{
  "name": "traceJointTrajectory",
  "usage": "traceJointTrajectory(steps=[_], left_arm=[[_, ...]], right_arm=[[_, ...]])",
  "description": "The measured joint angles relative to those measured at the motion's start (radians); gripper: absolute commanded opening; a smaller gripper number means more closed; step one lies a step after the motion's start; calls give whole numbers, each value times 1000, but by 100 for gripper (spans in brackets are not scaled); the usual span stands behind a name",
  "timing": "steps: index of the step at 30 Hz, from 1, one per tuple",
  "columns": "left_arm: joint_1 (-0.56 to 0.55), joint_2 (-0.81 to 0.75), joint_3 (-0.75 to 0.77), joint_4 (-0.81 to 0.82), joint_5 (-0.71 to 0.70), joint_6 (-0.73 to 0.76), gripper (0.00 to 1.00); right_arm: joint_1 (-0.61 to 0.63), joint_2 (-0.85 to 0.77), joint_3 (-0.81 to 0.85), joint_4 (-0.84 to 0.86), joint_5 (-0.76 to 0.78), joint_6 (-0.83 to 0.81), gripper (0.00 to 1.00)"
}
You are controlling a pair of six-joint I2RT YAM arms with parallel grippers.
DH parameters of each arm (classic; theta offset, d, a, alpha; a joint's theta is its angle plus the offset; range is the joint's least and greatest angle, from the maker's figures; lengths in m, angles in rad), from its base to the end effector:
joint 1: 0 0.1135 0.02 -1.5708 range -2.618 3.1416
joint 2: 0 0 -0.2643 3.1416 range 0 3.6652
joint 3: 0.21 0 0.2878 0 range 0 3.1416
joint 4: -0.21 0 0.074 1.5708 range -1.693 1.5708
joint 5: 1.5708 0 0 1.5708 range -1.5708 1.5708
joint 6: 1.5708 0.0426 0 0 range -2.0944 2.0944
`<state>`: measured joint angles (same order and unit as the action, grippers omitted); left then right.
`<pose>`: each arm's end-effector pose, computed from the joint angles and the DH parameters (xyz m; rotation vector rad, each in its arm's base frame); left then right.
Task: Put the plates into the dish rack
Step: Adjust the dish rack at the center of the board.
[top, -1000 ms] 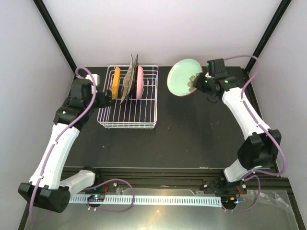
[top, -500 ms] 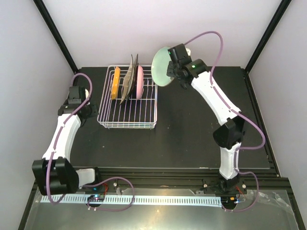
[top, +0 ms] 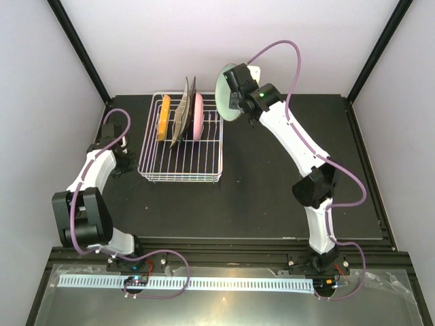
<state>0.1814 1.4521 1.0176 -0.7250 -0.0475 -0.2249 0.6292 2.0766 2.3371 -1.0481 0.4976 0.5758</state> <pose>0.3103 0.0590 0.2050 -0.5638 2.6701 0.0524 0.4026 0.2679 0.3962 0.1744 2.2368 0.0551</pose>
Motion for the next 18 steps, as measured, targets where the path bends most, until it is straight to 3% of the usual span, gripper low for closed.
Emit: traceJointTrajectory(steps=[8,18], left_arm=[[-1,47,1,0,40,-23,2],[-72,-28,-79,-1,100,-93,2]], right_arm=[[-2,-4,-60,10,16,-21,1],[-2,-4,-100,19,23,-39,1]])
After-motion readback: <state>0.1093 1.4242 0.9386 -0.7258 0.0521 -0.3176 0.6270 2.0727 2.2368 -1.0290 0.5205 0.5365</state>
